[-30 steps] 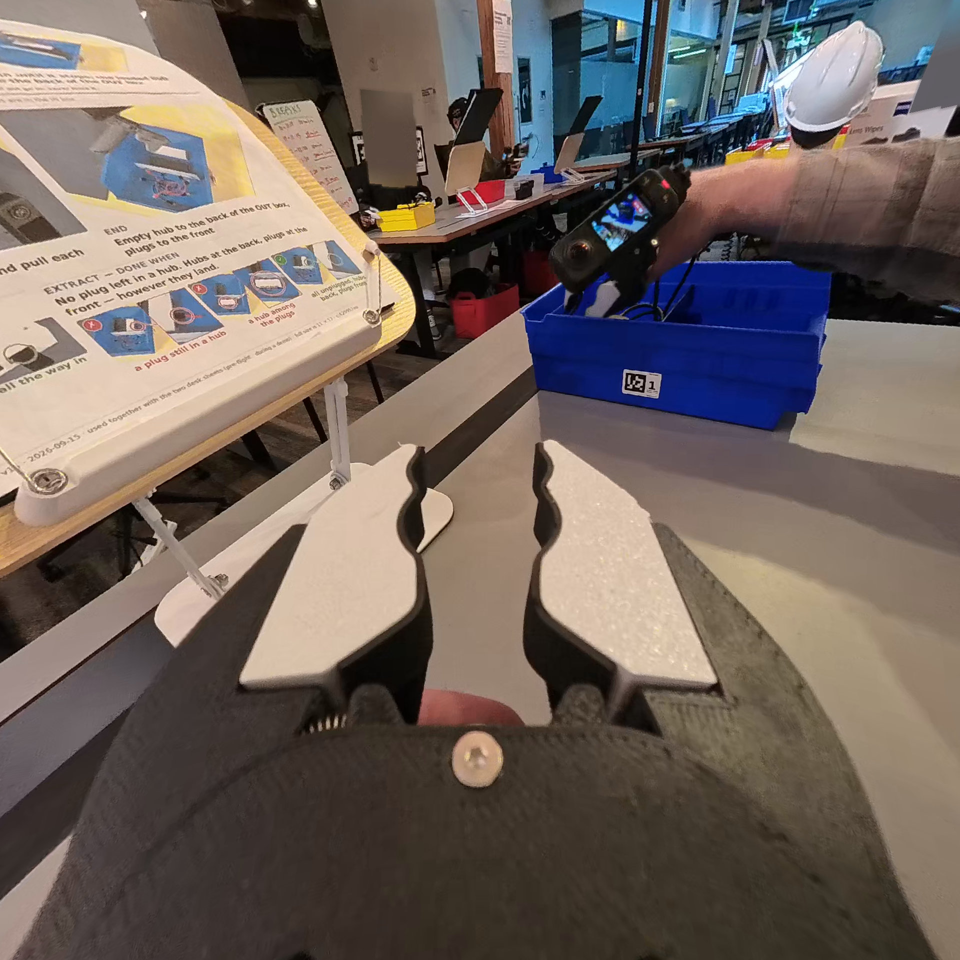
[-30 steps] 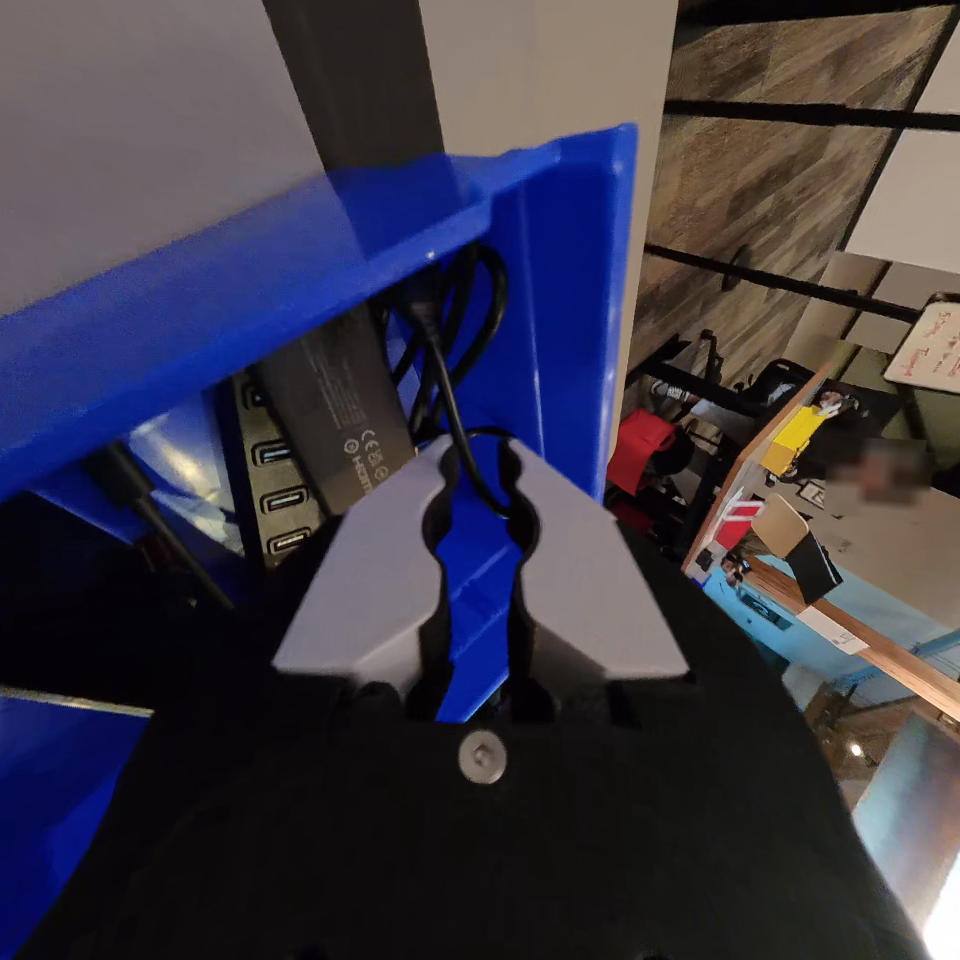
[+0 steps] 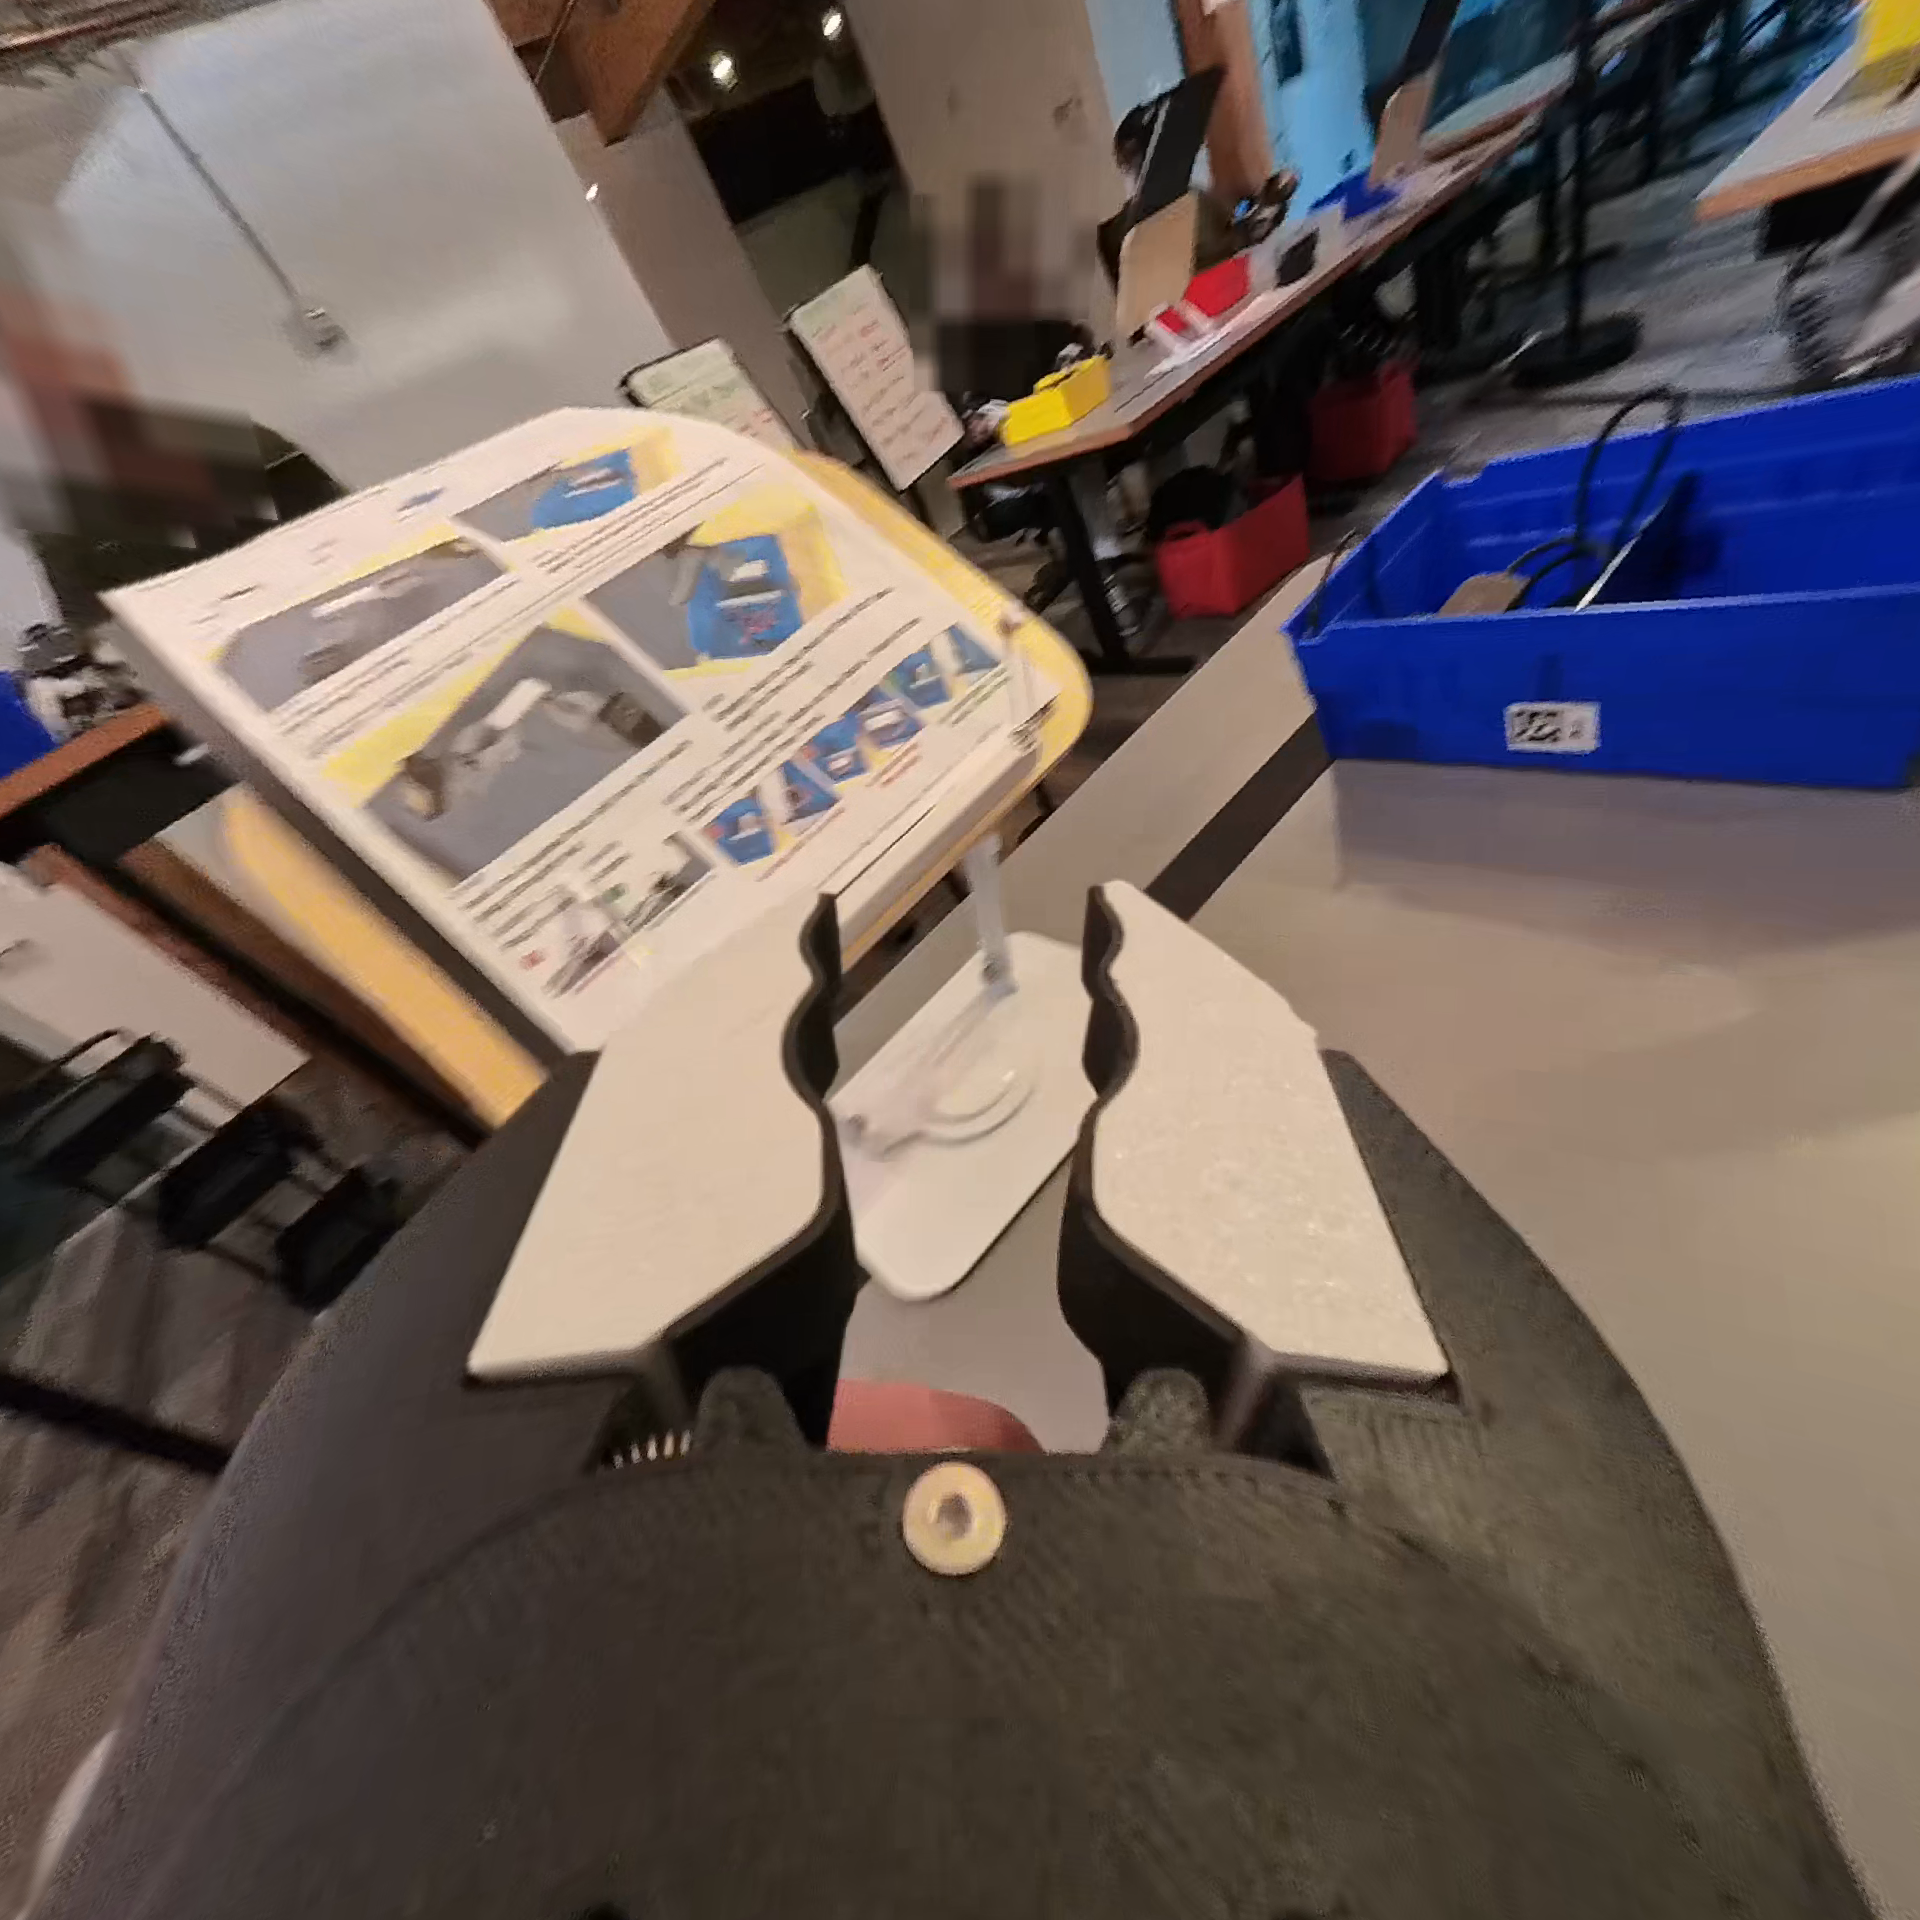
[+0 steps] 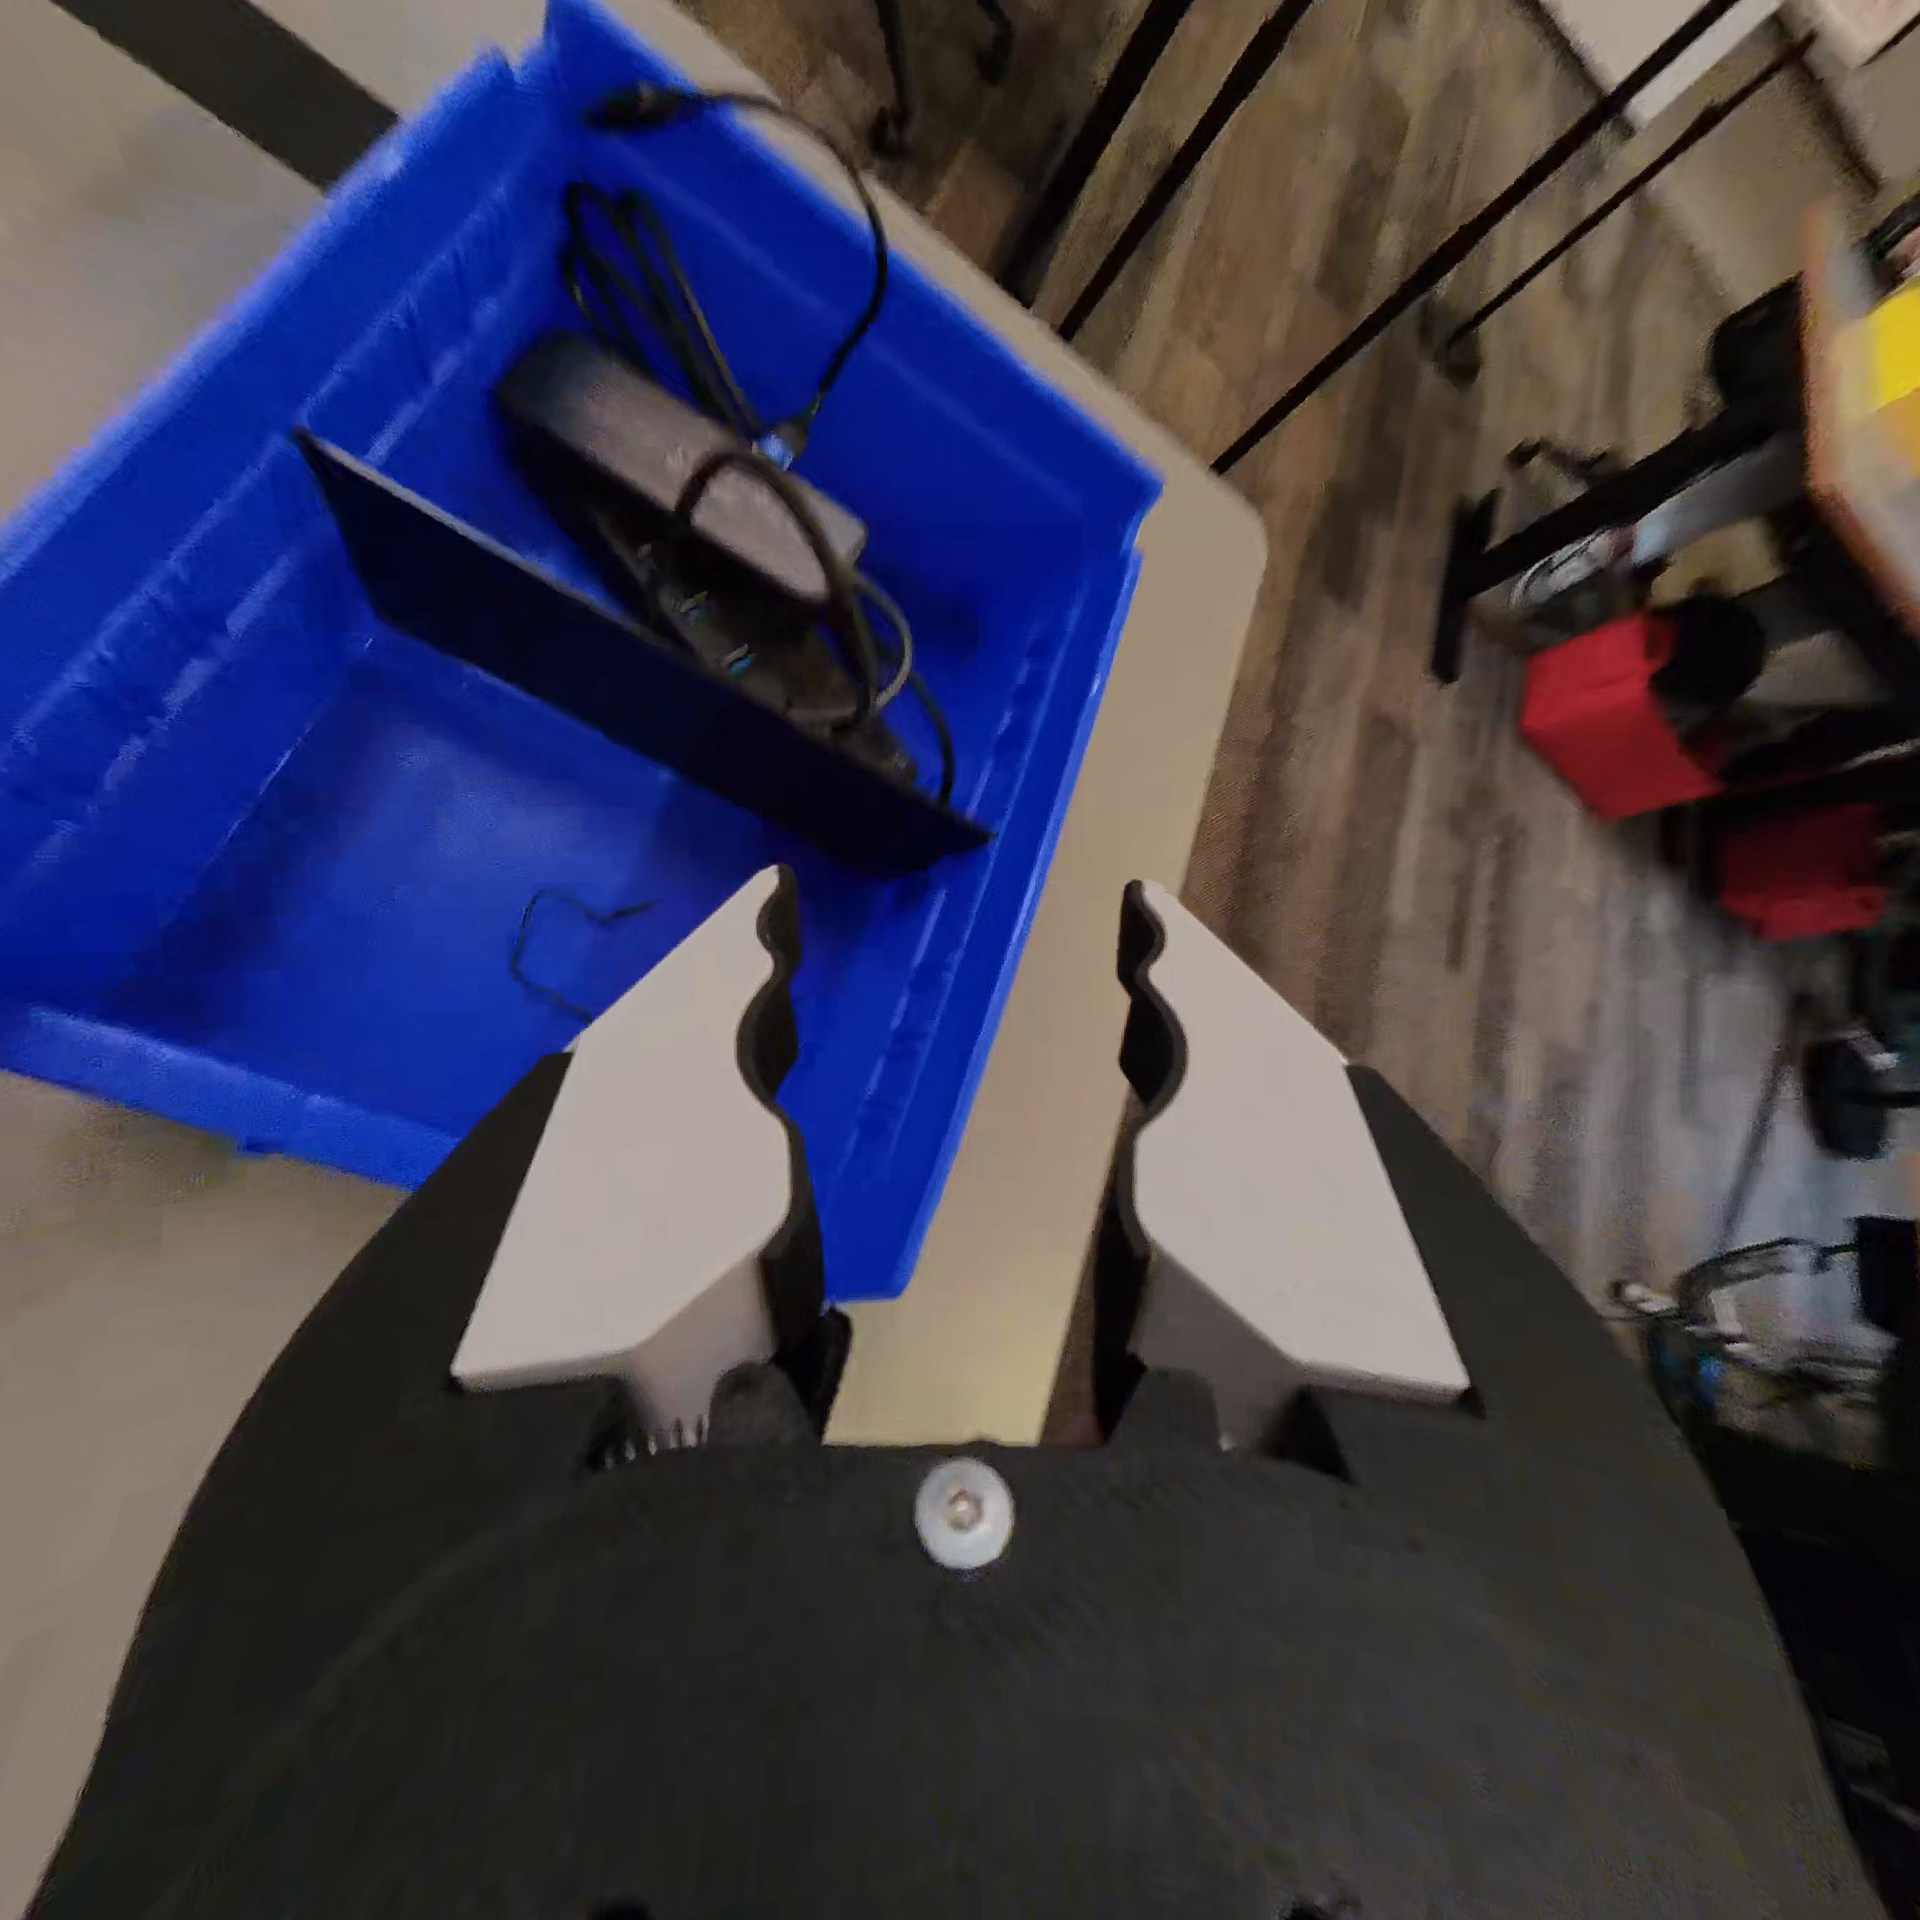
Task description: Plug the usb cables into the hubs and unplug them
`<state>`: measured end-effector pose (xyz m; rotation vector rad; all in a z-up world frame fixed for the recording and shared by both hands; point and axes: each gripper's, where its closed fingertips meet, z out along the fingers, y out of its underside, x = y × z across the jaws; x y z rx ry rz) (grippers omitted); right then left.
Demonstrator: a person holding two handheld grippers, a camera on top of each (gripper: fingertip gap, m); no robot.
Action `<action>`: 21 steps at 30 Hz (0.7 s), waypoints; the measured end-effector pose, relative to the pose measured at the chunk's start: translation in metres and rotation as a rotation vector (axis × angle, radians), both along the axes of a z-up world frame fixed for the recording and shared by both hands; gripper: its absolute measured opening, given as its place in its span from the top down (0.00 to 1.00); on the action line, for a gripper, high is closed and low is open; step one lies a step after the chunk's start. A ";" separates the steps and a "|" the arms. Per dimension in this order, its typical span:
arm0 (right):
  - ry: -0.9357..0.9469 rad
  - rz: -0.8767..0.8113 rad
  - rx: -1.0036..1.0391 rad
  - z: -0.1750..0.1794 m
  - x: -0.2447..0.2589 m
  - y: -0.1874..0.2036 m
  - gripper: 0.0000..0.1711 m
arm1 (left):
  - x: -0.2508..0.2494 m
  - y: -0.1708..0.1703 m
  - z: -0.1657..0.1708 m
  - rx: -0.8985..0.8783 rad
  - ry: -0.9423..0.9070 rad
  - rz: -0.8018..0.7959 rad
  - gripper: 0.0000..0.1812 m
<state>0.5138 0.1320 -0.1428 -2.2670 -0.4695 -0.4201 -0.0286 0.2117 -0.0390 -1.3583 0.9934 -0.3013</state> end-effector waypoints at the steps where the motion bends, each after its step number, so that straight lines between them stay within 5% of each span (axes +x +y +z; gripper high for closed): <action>1: 0.032 -0.015 -0.001 -0.011 0.005 -0.005 0.63 | -0.016 0.001 0.002 0.000 0.015 0.031 0.75; 3: 0.085 -0.050 0.001 -0.032 0.017 -0.014 0.54 | -0.052 0.002 0.001 -0.014 0.037 0.095 0.73; 8: 0.273 -0.084 0.023 -0.071 0.027 -0.023 0.55 | -0.168 0.008 -0.022 -0.115 0.047 0.328 0.66; 21: 0.400 -0.078 0.018 -0.101 0.024 -0.009 0.77 | -0.405 0.002 -0.126 -0.383 0.069 0.870 0.48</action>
